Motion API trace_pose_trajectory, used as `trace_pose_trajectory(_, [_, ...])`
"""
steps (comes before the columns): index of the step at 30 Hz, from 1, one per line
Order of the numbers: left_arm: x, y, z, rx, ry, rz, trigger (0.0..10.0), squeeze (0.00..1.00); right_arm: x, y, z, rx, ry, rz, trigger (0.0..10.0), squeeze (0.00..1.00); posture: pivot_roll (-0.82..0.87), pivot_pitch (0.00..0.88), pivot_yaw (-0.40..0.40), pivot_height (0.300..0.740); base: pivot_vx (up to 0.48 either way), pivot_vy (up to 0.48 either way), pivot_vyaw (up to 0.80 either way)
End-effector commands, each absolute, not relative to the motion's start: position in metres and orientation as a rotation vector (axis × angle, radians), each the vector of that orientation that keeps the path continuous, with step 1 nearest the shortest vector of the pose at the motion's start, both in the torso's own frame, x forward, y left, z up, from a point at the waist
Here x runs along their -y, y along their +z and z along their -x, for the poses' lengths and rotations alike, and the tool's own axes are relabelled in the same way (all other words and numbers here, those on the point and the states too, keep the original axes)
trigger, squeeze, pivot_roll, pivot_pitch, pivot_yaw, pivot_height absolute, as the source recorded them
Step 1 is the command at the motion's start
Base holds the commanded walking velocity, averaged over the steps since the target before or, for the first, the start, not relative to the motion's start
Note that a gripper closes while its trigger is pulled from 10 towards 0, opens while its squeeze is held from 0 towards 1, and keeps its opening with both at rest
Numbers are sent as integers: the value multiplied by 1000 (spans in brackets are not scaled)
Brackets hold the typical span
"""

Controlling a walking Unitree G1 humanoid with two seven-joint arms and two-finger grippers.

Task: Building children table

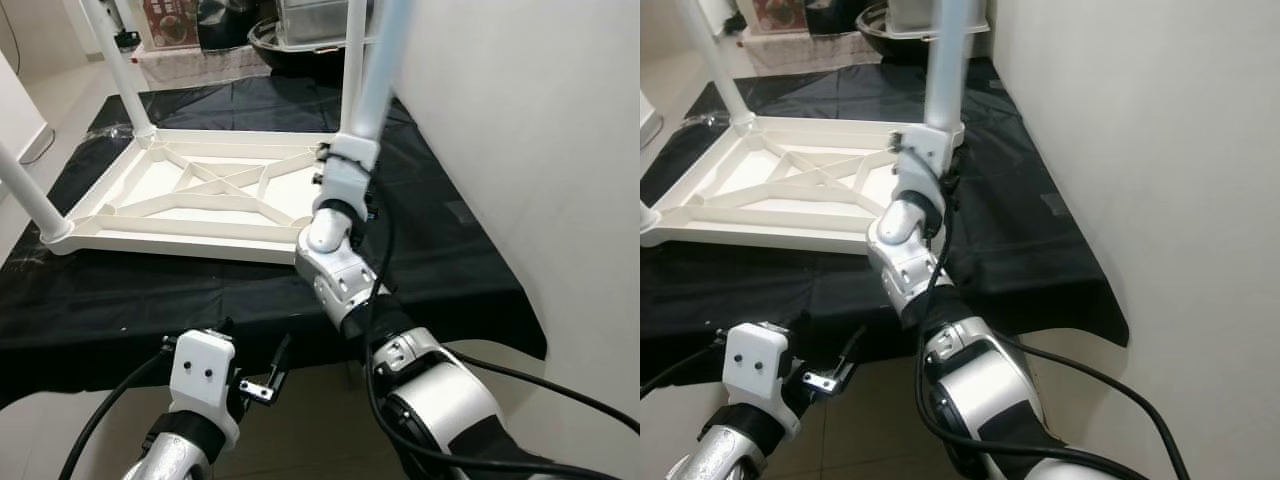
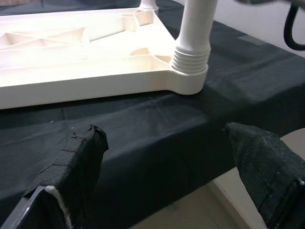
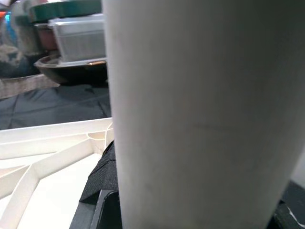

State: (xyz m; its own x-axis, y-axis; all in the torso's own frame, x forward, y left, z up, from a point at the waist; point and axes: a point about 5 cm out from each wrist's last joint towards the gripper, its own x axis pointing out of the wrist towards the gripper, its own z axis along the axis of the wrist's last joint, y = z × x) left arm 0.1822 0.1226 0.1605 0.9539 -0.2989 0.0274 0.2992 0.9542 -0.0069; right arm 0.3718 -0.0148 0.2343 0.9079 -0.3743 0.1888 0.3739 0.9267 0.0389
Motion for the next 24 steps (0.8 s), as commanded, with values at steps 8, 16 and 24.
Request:
trace_pose_trajectory(8, [-125, 157, -184, 20, -290, 6, 10000, 0, 1, 209, -357, 162, -418, 164, 10000, 0, 83, 140, -3, 740, 0, 0, 0])
trace_pose_trajectory(16, [-124, 156, -185, 23, -291, 5, 10000, 0, 9, 170, -357, -233, -368, -24, 10000, 0, 76, 126, 0, 740, 0, 0, 0])
trace_pose_trajectory(24, [-127, 158, -192, 47, -257, 9, 10000, 0, 9, 235, -376, 40, -91, -298, 10000, 0, 71, 100, -5, 740, 0, 0, 0])
